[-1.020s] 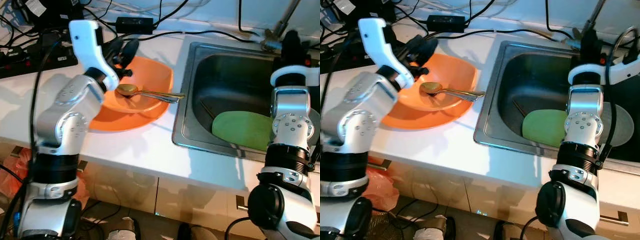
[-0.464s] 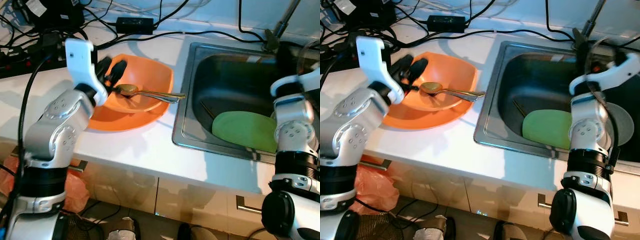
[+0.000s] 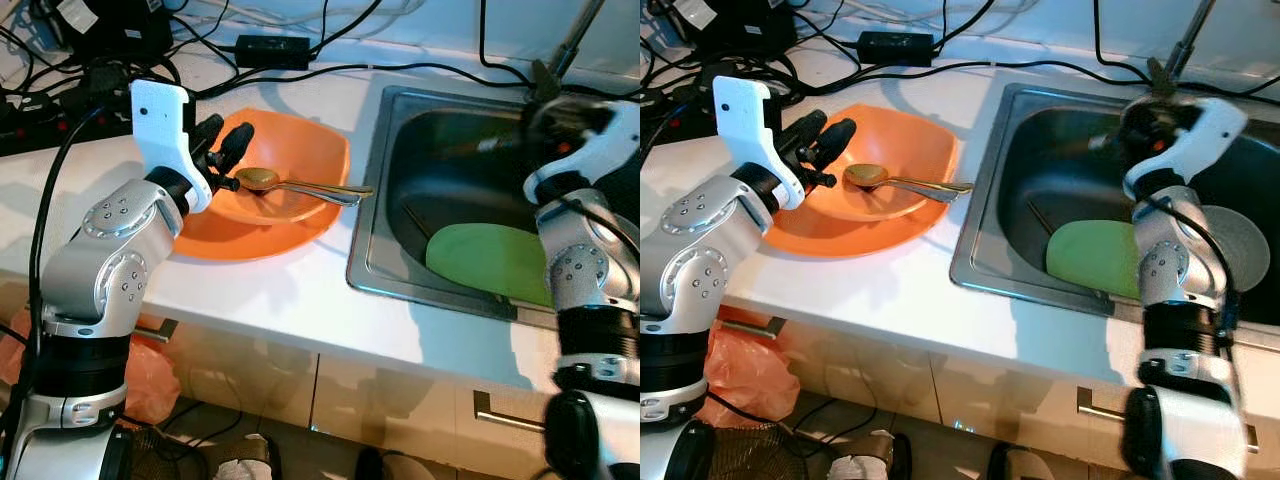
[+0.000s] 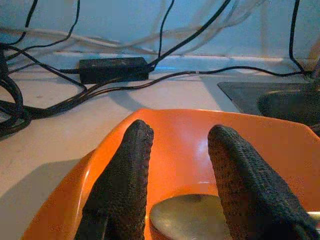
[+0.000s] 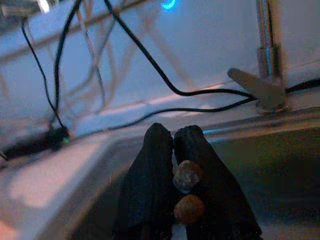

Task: Kitchen organization

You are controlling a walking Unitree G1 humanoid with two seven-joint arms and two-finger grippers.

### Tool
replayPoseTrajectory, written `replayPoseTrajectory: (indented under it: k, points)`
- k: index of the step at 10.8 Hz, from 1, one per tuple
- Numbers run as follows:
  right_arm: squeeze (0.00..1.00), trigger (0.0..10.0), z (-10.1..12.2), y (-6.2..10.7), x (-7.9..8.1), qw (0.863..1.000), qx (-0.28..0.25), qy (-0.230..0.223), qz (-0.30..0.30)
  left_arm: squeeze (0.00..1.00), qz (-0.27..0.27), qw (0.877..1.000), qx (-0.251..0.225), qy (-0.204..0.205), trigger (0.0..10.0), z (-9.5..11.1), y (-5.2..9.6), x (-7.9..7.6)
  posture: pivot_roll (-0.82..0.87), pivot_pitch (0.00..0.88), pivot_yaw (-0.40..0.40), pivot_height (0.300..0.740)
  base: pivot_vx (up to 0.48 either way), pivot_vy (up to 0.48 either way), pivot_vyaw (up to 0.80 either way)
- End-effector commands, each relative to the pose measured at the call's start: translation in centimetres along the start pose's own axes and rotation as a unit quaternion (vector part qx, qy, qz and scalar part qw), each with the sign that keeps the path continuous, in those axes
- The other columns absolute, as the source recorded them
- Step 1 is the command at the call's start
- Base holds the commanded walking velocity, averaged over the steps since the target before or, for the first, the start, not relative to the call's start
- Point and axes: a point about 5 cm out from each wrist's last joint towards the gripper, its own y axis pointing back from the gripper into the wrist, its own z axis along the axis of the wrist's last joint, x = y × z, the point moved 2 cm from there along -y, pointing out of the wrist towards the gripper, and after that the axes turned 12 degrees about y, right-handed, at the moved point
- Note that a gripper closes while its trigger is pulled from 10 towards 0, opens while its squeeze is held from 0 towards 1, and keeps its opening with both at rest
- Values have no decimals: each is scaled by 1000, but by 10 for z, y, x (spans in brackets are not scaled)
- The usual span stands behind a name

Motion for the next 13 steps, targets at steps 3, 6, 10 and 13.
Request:
replayPoseTrajectory:
  k: [3, 6, 10, 13]
  points:
    - [0, 10000, -24, 4, 7, 992, 70, 98, 31, 0, -12, 1000, 10, -10, 10000, -1, 3, -5, 90, 137, -18, 723, 0, 0, 0]
    - [0, 10000, -51, 10, 15, 986, 115, 106, 50, 0, -16, 1000, 12, -9, 10000, -1, 3, -7, 91, 145, -18, 723, 0, 0, 0]
    - [0, 10000, -59, 9, 21, 985, 128, 103, 61, 0, -20, 1000, 15, -6, 10000, -2, 2, -10, 92, 146, -20, 723, 0, 0, 0]
    - [43, 10000, -68, 11, 26, 983, 143, 97, 68, 0, -24, 1000, 19, -6, 10000, -3, 2, -12, 94, 147, -20, 723, 0, 0, 0]
